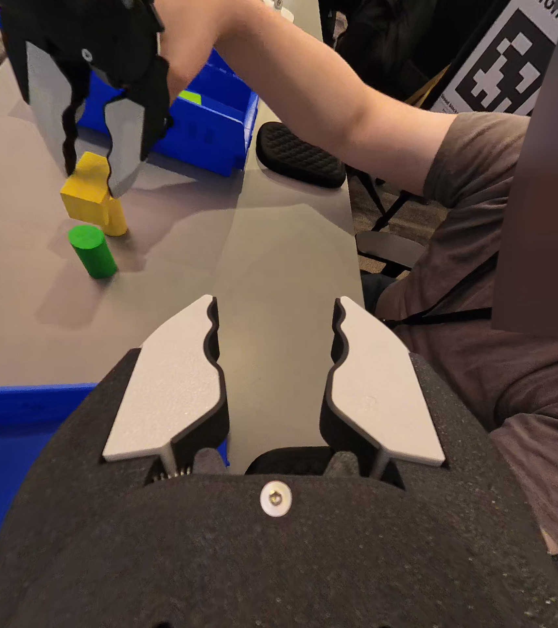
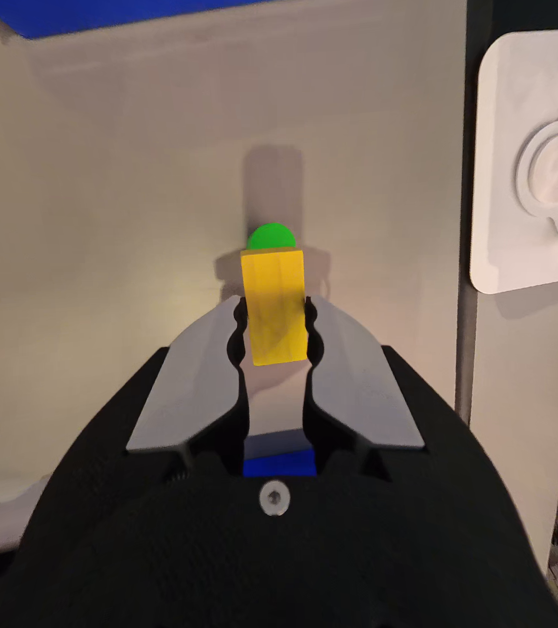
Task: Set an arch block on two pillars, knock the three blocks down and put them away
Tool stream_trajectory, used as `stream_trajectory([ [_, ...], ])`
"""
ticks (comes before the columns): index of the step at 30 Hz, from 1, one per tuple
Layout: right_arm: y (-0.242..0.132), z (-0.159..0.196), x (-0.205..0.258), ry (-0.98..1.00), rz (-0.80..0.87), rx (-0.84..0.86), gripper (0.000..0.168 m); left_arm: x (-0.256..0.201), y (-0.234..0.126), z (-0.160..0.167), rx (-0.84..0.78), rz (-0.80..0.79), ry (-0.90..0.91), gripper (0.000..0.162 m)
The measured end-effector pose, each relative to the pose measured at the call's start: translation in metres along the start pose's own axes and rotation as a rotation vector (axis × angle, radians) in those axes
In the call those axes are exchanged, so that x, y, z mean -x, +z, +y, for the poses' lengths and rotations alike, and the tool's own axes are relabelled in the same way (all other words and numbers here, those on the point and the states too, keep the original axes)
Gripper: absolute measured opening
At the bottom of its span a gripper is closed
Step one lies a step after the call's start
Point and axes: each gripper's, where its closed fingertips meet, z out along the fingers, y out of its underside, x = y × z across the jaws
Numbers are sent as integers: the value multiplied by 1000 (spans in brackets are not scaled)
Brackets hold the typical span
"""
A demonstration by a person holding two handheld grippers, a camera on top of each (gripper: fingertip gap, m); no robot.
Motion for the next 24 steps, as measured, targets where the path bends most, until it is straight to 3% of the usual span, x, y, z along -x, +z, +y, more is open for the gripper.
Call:
stream_trajectory([
  [24, 20, 7, -8, -44, 5, 18, 35, 3, 16, 12, 102, 8, -1, 65],
])
